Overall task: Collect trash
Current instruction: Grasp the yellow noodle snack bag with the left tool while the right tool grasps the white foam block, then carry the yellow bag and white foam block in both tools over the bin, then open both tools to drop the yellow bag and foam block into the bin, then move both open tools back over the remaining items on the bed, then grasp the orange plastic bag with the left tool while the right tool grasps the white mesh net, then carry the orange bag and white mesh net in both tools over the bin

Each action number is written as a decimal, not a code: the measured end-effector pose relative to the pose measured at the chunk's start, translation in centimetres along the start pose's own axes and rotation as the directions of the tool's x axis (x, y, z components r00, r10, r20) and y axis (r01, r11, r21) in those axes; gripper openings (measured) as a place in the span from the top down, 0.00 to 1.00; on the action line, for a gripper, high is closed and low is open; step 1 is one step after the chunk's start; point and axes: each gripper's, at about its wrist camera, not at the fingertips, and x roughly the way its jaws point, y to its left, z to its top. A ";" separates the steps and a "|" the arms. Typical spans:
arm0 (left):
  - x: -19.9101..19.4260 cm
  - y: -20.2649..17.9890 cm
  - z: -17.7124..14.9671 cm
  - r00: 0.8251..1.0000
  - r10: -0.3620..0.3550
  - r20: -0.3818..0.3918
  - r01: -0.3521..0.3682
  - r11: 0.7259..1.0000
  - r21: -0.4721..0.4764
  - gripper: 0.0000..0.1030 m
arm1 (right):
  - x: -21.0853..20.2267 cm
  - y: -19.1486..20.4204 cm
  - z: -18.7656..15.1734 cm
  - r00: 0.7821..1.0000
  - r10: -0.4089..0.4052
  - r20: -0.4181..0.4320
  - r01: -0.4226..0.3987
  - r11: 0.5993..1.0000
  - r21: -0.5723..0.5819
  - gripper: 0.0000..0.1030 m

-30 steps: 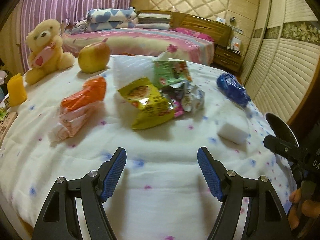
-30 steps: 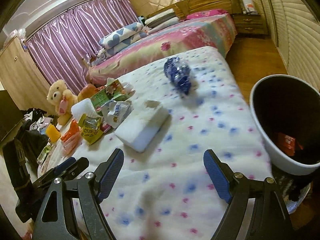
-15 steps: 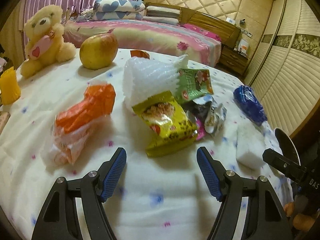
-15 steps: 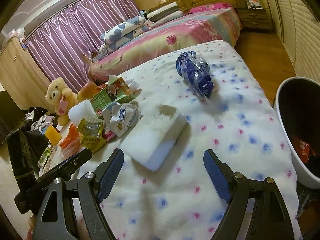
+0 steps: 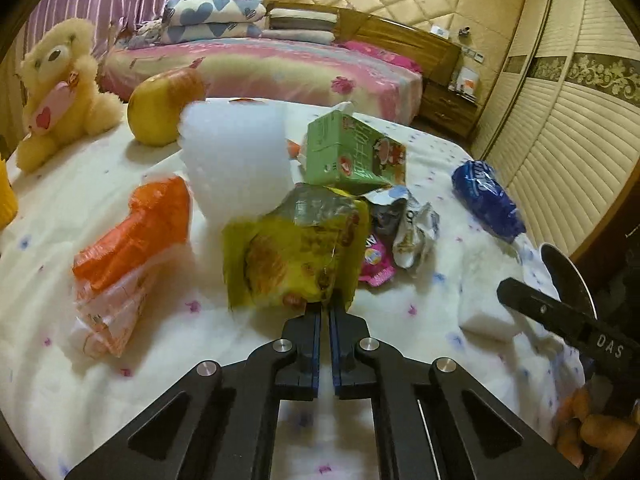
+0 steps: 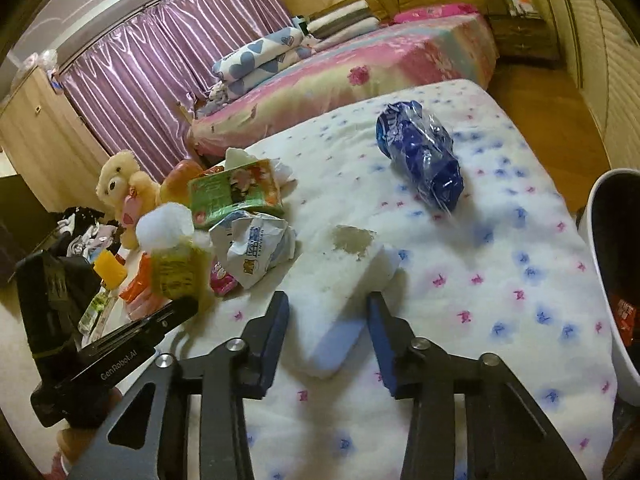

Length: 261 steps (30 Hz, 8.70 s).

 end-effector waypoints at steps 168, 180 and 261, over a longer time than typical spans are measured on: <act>-4.5 1.5 -4.6 0.997 0.079 0.021 -0.077 0.994 -0.083 0.40 | -2.6 0.6 -1.6 0.999 -0.028 0.037 0.030 0.998 -0.056 0.15; -6.7 7.4 -4.9 0.982 0.184 0.033 -0.177 0.973 -0.150 0.40 | 0.6 6.2 -2.1 0.997 0.068 -0.027 -0.071 0.991 -0.116 0.15; -1.8 -7.5 -4.0 0.976 -0.210 -0.051 0.216 0.958 0.187 0.90 | -9.3 -4.4 -3.9 0.992 -0.044 0.114 0.040 0.999 0.036 0.88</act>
